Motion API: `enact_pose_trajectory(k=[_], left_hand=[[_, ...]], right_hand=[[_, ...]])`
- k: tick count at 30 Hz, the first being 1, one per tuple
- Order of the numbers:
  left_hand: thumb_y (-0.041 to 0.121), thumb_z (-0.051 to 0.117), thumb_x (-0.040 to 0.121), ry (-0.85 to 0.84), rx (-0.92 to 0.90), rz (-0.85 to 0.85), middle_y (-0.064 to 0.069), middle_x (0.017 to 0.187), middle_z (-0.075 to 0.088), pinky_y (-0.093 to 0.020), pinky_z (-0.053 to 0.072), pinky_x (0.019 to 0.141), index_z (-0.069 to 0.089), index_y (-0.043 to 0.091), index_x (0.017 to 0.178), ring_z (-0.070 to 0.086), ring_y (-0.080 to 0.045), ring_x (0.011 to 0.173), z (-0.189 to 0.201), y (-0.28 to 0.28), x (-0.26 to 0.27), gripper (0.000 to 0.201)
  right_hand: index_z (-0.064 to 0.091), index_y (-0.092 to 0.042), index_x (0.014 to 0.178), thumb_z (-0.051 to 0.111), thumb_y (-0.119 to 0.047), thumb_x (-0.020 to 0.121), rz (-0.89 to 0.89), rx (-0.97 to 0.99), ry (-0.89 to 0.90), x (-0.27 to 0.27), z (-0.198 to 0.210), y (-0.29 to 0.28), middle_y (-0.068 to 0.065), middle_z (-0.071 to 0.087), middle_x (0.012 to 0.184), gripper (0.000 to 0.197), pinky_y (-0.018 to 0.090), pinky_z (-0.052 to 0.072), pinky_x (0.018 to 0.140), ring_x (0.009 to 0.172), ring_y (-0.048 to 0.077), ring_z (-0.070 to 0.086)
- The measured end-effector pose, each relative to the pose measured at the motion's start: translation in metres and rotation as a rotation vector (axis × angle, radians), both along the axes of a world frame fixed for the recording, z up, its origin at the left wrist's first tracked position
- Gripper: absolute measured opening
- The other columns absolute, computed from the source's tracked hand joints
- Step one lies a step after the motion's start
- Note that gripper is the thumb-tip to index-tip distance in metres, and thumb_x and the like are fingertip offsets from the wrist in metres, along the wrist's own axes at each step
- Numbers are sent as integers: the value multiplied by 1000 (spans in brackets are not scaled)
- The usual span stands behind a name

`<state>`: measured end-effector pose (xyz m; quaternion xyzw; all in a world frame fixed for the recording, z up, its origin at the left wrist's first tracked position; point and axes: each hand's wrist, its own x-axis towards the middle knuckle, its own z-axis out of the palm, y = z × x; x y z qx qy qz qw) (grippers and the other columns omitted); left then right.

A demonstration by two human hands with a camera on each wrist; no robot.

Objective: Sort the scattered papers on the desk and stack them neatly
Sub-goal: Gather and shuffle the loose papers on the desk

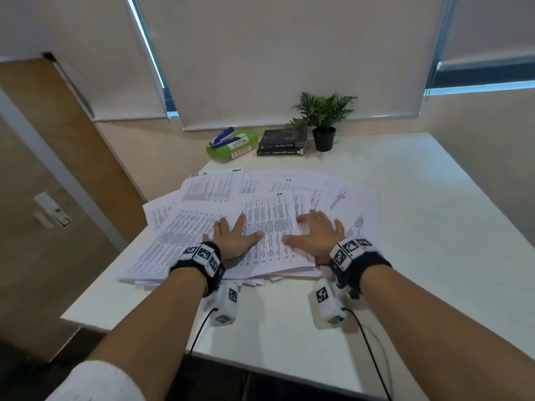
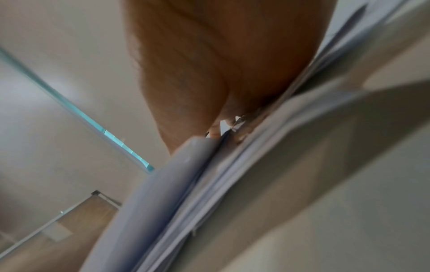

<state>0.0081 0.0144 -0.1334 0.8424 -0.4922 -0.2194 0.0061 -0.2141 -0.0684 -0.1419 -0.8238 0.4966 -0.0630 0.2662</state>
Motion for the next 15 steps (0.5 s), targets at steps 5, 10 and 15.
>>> enact_pose_trajectory(k=[5, 10, 15], left_hand=[[90, 37, 88, 37, -17, 9, -15, 174, -19, -65, -5, 126, -6, 42, 166, -16, -34, 162, -1, 5, -1, 101], [69, 66, 90, 365, -149, 69, -12, 174, -21, -61, 4, 129, -3, 38, 167, -13, -35, 162, 14, 5, 9, 108], [67, 73, 85, 301, -333, 87, -13, 174, 15, -59, 26, 125, 26, 38, 164, 25, -40, 157, 39, 8, 52, 97]], right_hand=[[67, -31, 107, 40, -78, 92, -25, -8, -16, -3, -3, 11, 1, 11, 174, 56, 56, -6, 126, 161, 19, 3], [69, -27, 95, 50, -64, 98, -29, 16, -125, -9, -4, 15, -3, 16, 173, 42, 49, -9, 127, 160, 16, 5], [70, -26, 87, 64, -47, 93, -56, 52, -269, -13, -2, 19, -6, 28, 168, 23, 48, -3, 128, 157, 14, 17]])
